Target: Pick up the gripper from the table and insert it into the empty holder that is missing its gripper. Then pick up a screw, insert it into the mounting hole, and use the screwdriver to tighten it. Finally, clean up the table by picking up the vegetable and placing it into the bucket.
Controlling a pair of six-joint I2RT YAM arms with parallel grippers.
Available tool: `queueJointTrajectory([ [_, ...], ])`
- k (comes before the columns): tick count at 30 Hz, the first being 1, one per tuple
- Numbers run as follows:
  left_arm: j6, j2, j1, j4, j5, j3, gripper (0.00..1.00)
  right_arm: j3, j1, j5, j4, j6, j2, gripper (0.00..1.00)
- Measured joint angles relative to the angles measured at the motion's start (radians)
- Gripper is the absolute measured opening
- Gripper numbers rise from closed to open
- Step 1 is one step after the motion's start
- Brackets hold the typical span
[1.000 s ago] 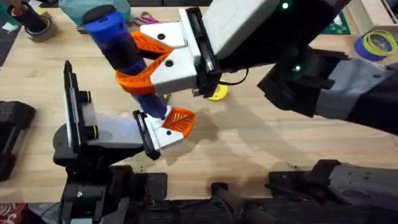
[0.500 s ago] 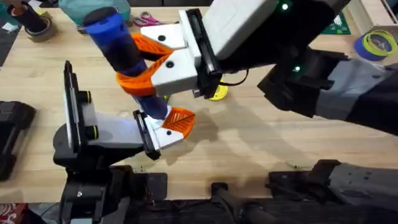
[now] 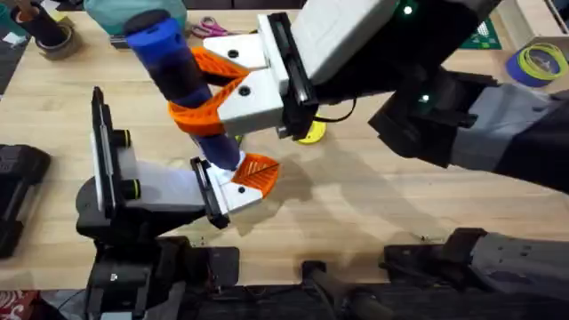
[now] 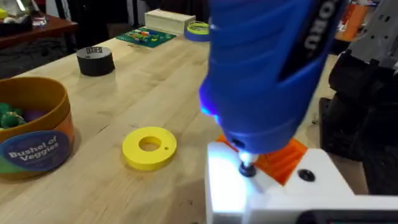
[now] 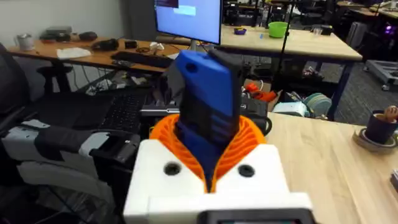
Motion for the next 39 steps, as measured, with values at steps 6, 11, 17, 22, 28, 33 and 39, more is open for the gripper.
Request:
queueJointTrajectory([
  [6, 0.0, 0.0, 0.0, 0.0, 0.0, 0.0, 0.013, 0.0, 0.0, 0.0, -0.001, 0.0, 0.0, 0.022],
  [11, 0.0, 0.0, 0.0, 0.0, 0.001, 0.0, 0.013, -0.001, 0.0, 0.0, -0.001, 0.0, 0.0, 0.022],
  [17, 0.0, 0.0, 0.0, 0.0, 0.001, 0.0, 0.013, -0.004, 0.0, 0.0, 0.0, 0.0, 0.0, 0.022],
  [22, 0.0, 0.0, 0.0, 0.0, 0.001, 0.0, 0.013, -0.005, 0.0, 0.0, 0.0, 0.0, 0.0, 0.022],
  [28, 0.0, 0.0, 0.0, 0.0, 0.001, 0.0, 0.013, -0.008, 0.0, 0.0, 0.01, 0.0, 0.0, 0.022],
  [33, 0.0, 0.0, 0.0, 0.0, 0.001, 0.0, 0.013, -0.016, 0.0, 0.015, 0.085, 0.03, 0.003, 0.022],
  [39, 0.0, 0.0, 0.0, 0.0, 0.001, 0.0, 0.013, 0.027, -0.009, 0.055, 0.056, 0.079, 0.004, 0.022],
])
